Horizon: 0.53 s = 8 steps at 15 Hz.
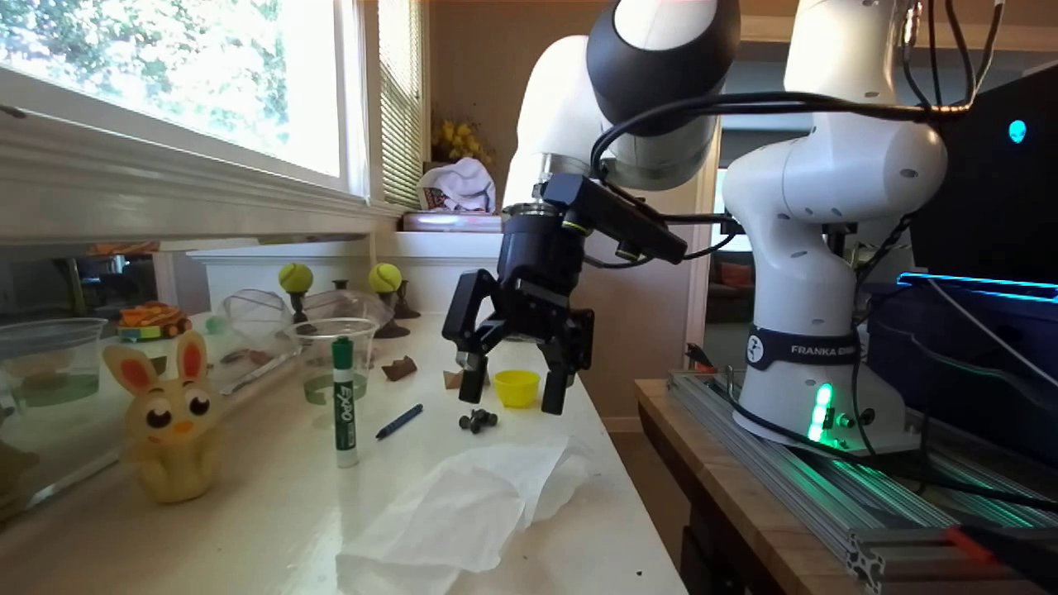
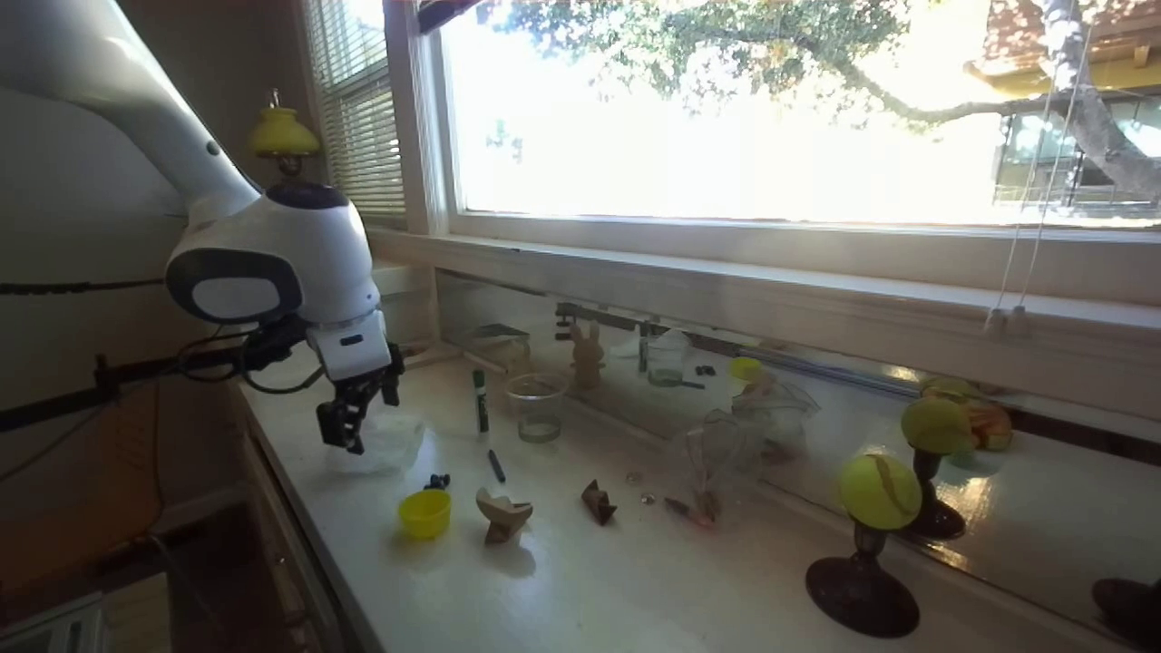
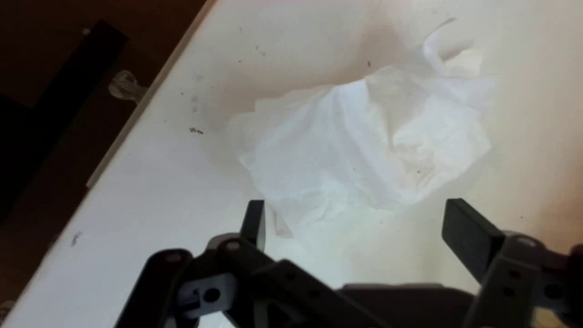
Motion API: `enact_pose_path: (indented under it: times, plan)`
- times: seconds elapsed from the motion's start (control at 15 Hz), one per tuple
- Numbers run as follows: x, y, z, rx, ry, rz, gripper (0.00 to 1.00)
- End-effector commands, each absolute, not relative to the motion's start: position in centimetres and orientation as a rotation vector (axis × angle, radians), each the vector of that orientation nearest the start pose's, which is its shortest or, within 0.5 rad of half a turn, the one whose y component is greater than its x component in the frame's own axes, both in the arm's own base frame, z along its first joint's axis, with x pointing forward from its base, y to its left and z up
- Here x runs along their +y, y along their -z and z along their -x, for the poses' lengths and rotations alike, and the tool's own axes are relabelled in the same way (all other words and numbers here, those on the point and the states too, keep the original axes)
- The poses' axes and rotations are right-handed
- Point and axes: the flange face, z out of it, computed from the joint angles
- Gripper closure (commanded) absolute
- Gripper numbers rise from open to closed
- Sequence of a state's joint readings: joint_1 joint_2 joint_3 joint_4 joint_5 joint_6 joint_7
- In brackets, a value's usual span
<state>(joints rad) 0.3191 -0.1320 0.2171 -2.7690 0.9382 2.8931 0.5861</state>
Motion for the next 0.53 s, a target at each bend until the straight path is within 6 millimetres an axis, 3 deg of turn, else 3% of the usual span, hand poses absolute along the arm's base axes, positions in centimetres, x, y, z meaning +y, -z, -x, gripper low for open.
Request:
enact_pose_path:
  times: [0.0, 0.47]
  plan:
    - [16.0, -26.5, -34.9, 1.229, 0.09, 2.406, 0.0]
    - [15.7, -23.5, -34.1, 1.051, 0.015, 2.535, 0.0]
